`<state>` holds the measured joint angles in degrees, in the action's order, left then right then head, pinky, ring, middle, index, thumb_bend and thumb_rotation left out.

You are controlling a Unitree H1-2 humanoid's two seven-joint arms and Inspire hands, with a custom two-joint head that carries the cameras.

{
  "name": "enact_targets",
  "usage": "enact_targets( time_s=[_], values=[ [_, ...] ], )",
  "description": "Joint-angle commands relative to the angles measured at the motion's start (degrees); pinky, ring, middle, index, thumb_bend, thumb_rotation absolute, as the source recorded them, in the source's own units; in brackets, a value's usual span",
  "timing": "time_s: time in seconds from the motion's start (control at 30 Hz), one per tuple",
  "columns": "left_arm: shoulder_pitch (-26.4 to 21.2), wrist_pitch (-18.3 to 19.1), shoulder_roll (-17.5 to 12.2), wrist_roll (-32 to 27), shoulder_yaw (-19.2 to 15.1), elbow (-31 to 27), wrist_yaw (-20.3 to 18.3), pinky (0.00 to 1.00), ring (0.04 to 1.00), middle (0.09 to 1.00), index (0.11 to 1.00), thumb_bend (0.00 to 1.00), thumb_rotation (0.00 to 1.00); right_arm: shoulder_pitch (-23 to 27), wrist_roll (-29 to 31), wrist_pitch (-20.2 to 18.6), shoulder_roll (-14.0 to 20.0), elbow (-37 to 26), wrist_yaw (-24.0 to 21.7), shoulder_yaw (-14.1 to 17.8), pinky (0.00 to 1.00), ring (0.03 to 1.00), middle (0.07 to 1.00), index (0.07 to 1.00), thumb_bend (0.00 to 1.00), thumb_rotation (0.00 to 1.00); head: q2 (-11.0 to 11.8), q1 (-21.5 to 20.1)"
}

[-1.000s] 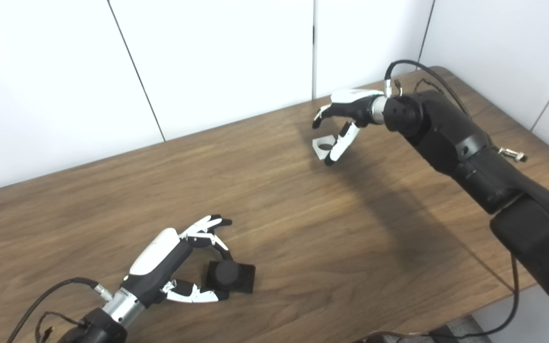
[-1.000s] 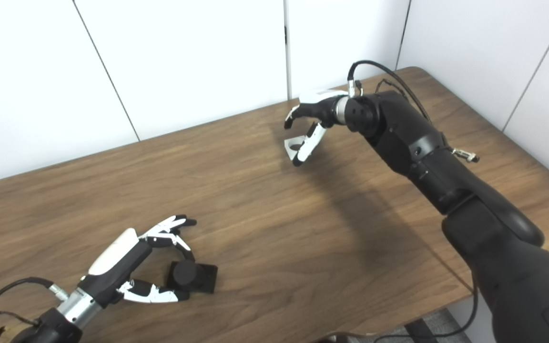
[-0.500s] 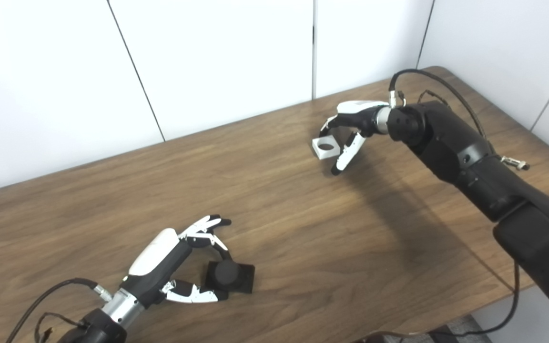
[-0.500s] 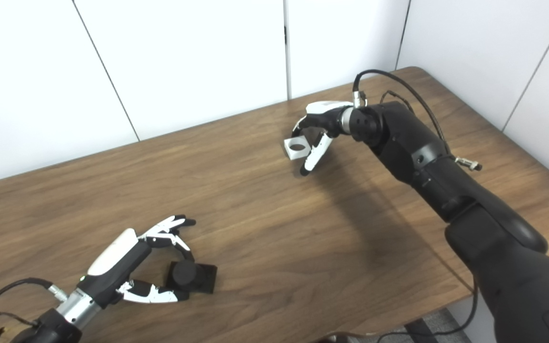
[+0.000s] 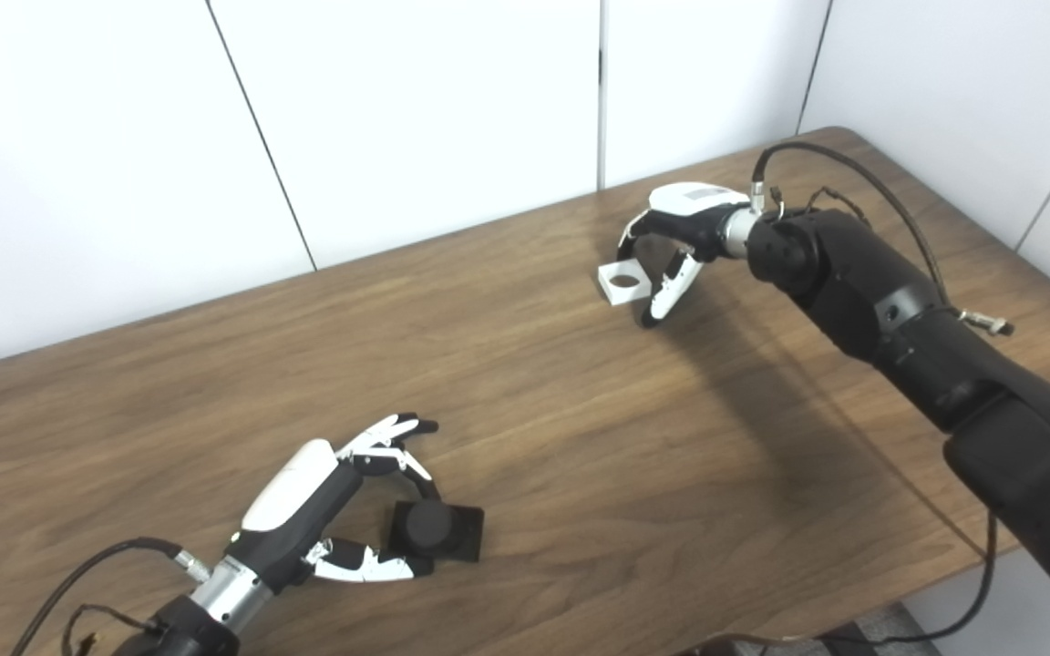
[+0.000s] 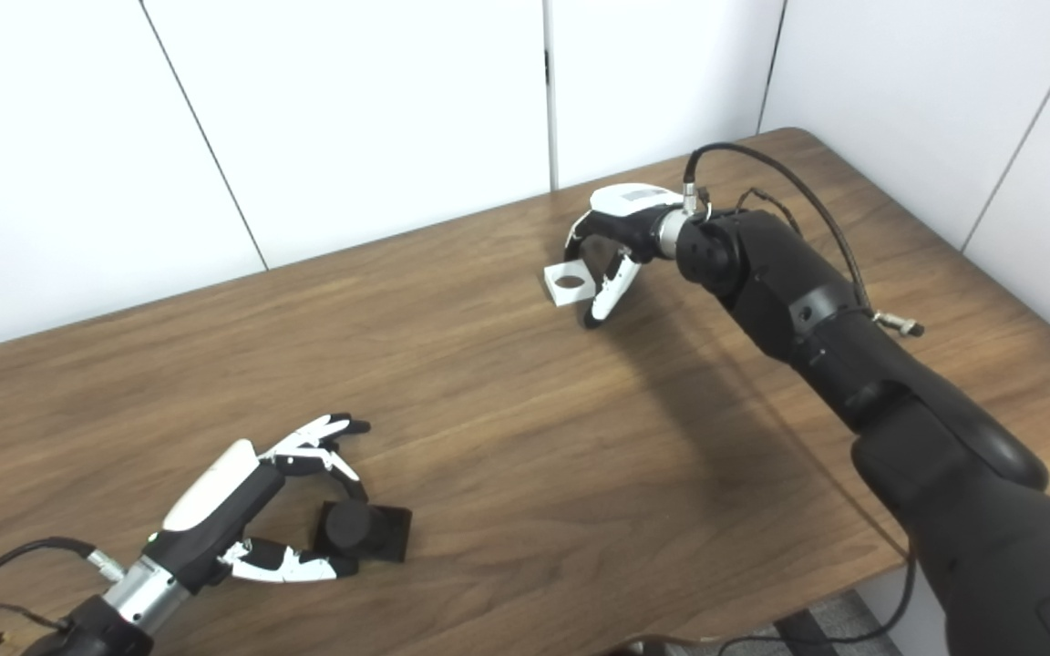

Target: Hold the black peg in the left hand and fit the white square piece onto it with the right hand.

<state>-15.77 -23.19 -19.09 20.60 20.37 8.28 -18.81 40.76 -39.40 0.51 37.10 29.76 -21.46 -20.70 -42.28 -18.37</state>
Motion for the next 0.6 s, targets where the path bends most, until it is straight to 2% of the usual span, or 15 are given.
enact_targets(
  time_s=[0.0, 0.37, 0.4, 0.43, 0.5, 0.57],
  values=[
    [0.6, 1.6, -1.5, 1.1, -0.2, -0.5, -1.0, 0.82, 0.962, 0.910, 0.498, 0.51, 0.09, 2.0, -0.8, 1.2, 0.8, 0.5, 2.0, 0.0, 0.93, 0.895, 0.861, 0.679, 0.75, 0.27, -0.1, 0.1],
    [1.0, 2.7, -1.6, 1.3, -0.2, -1.9, -1.4, 0.82, 0.965, 0.913, 0.498, 0.52, 0.09, 1.1, -2.3, 2.1, 0.0, 1.6, 8.3, 0.0, 0.86, 0.845, 0.810, 0.622, 0.73, 0.19, -0.7, 0.6],
    [1.0, 2.9, -1.6, 1.3, -0.2, -2.0, -1.3, 0.82, 0.965, 0.913, 0.498, 0.52, 0.09, 1.0, -2.5, 1.8, -0.1, 1.6, 8.8, 0.0, 0.86, 0.843, 0.808, 0.560, 0.62, 0.17, -0.7, 0.7],
    [1.0, 2.9, -1.5, 1.2, -0.2, -2.0, -1.3, 0.82, 0.964, 0.912, 0.498, 0.52, 0.09, 0.8, -2.6, 1.4, -0.4, 1.7, 9.4, 0.0, 0.86, 0.843, 0.807, 0.528, 0.57, 0.16, -0.7, 0.7],
    [1.0, 3.1, -1.5, 1.2, -0.2, -2.1, -1.3, 0.82, 0.965, 0.912, 0.498, 0.52, 0.09, 0.5, -2.7, 0.9, -0.8, 1.8, 10.5, 0.2, 0.87, 0.843, 0.799, 0.497, 0.52, 0.15, -0.8, 0.8],
    [1.1, 3.2, -1.6, 1.3, -0.1, -2.2, -1.3, 0.82, 0.966, 0.914, 0.498, 0.52, 0.09, 0.3, -2.8, 0.8, -1.0, 1.9, 11.5, 0.1, 0.88, 0.841, 0.795, 0.491, 0.52, 0.15, -0.9, 0.8]
  ],
)
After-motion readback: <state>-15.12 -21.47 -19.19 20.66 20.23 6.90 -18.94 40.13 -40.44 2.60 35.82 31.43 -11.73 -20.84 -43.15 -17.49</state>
